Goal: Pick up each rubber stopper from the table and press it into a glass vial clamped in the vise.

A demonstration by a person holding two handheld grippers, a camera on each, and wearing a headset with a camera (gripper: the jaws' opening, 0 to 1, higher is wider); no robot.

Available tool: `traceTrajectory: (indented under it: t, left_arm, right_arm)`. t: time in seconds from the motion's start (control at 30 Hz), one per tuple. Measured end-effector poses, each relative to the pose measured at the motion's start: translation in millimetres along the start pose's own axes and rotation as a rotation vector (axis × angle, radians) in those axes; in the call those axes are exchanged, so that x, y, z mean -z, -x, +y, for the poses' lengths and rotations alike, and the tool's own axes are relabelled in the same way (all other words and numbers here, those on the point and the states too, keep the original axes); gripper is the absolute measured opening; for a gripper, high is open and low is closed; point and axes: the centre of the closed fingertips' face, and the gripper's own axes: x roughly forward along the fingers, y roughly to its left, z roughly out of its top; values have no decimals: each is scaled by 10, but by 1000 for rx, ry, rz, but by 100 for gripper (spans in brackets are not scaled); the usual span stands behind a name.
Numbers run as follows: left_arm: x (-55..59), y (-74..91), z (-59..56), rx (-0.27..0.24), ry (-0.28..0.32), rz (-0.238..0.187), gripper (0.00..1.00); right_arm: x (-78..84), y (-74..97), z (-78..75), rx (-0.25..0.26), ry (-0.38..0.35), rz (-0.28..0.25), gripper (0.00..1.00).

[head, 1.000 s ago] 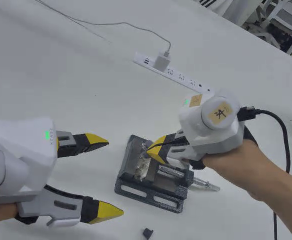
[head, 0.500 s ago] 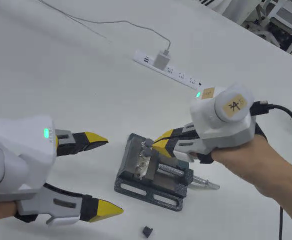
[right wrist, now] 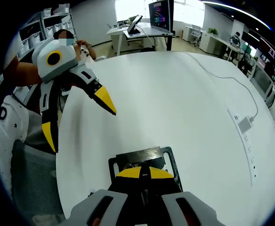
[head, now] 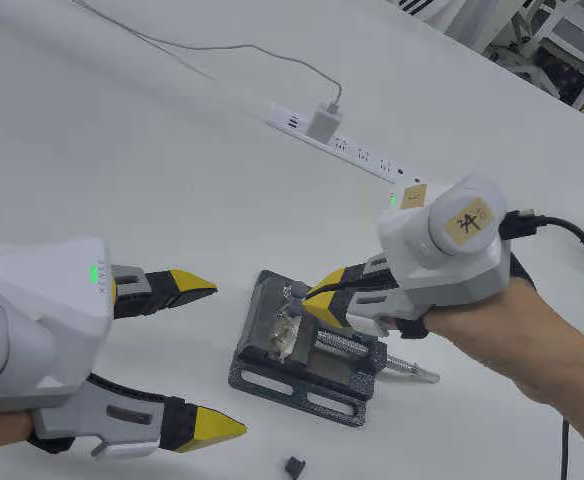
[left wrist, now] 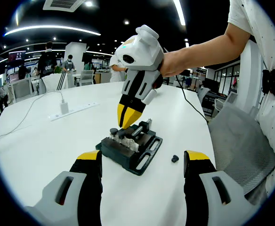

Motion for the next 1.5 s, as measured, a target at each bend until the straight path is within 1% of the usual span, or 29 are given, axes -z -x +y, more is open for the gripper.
traceTrajectory:
  t: [0.43,0.7,0.8,1.0,1.13,1.27,1.4,1.5]
  left_arm:
    - [34,21,14,-7,5,-1,69]
    - [30,23,22,-10,10,-7,69]
    - [31,22,21,-10,10,-8,69]
    - [24,17,24,-13,14,-11,69]
    - [9,16,29,-16,16,-18,69]
    - [-1,18,37,-20,17,-23,68]
    - [-9,21,47,-23,18,-27,68]
    - [-13,23,53,-25,17,-29,68]
  right_arm:
    - [25,-64,11,-8,8,15,0]
    - [30,-75,9,-14,11,19,0]
    - [31,-78,18,-25,3,19,0]
    - [27,-88,27,-40,27,52,0]
    - [34,-92,37,-37,54,67,0]
    - [33,-96,32,-41,57,81,0]
    - [32,-101,41,-41,87,101,0]
    - [35,-101,40,-43,91,107,0]
